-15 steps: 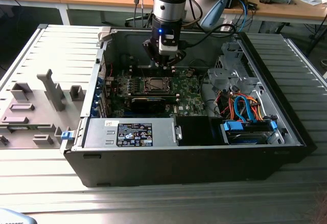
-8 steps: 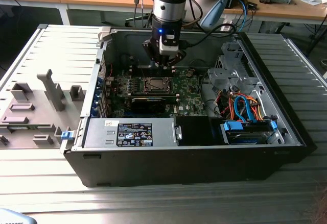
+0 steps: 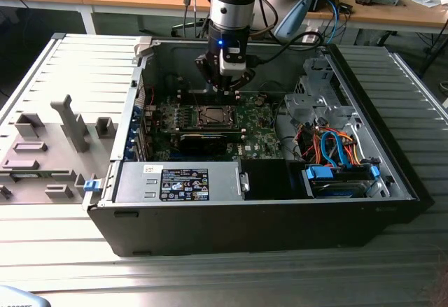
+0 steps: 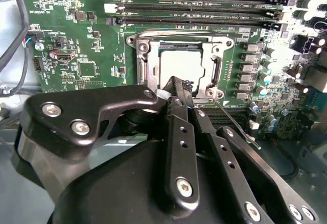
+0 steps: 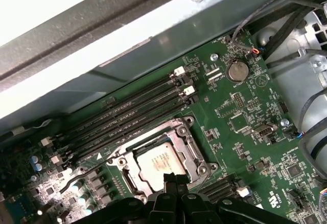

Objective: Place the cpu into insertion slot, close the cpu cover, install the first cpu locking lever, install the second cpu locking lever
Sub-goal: 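Install the first cpu locking lever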

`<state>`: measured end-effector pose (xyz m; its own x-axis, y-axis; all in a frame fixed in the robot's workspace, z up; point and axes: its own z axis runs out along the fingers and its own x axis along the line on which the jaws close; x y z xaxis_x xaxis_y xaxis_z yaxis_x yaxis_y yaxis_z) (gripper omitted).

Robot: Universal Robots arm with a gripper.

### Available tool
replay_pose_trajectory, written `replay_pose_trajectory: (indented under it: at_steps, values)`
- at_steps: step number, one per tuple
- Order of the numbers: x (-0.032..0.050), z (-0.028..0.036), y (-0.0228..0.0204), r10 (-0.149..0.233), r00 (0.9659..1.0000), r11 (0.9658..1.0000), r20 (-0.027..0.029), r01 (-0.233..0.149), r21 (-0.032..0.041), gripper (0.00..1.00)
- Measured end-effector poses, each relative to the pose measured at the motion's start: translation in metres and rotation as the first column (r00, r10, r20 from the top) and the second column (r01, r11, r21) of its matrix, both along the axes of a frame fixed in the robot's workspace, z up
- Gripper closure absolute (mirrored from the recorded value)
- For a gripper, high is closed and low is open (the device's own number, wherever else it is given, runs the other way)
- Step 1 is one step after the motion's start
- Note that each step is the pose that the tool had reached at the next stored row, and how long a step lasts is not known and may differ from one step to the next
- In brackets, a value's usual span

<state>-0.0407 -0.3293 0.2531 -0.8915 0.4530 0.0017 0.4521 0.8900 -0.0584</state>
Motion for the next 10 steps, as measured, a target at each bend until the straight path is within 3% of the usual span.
replay_pose_trajectory:
  at_steps: [10]
  values:
    - [0.0000, 0.0000, 0.0000, 0.033, 0.9994, 0.9994, 0.0000, -0.033, 0.0000, 0.89]
